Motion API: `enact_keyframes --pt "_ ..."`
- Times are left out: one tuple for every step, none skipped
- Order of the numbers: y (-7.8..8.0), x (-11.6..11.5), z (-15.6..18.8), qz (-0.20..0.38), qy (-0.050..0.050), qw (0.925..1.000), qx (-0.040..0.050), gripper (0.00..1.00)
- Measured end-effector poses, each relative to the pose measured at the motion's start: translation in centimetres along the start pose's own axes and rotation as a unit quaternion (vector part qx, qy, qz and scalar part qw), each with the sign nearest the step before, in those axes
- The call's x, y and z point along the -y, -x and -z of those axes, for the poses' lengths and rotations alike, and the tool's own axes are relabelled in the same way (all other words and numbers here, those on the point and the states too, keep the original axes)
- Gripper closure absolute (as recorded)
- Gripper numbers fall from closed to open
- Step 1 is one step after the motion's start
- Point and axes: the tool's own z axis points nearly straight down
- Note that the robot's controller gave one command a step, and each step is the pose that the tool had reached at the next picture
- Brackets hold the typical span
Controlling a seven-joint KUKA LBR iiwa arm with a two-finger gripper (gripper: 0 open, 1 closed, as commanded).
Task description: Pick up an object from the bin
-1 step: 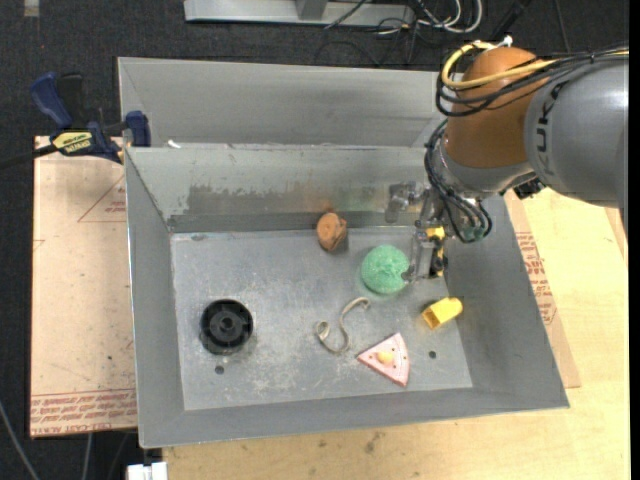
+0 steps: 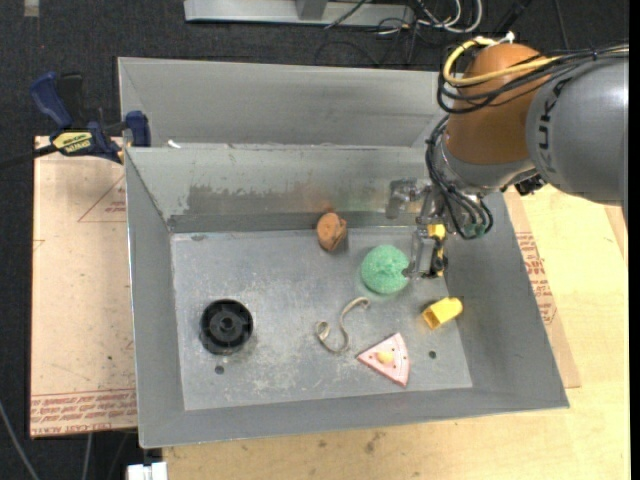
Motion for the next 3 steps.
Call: enact_keyframes --pt "0.0 -0.2 -4.4 -0.027 0.000 0.9996 0.0033 0.00" --pt "0.1 1.3 -7.0 -0.023 0.000 0.9997 -0.0003 1.00" --pt "0.1 1.3 -7.0 -0.023 0.000 0.9997 -0.0003 1.00"
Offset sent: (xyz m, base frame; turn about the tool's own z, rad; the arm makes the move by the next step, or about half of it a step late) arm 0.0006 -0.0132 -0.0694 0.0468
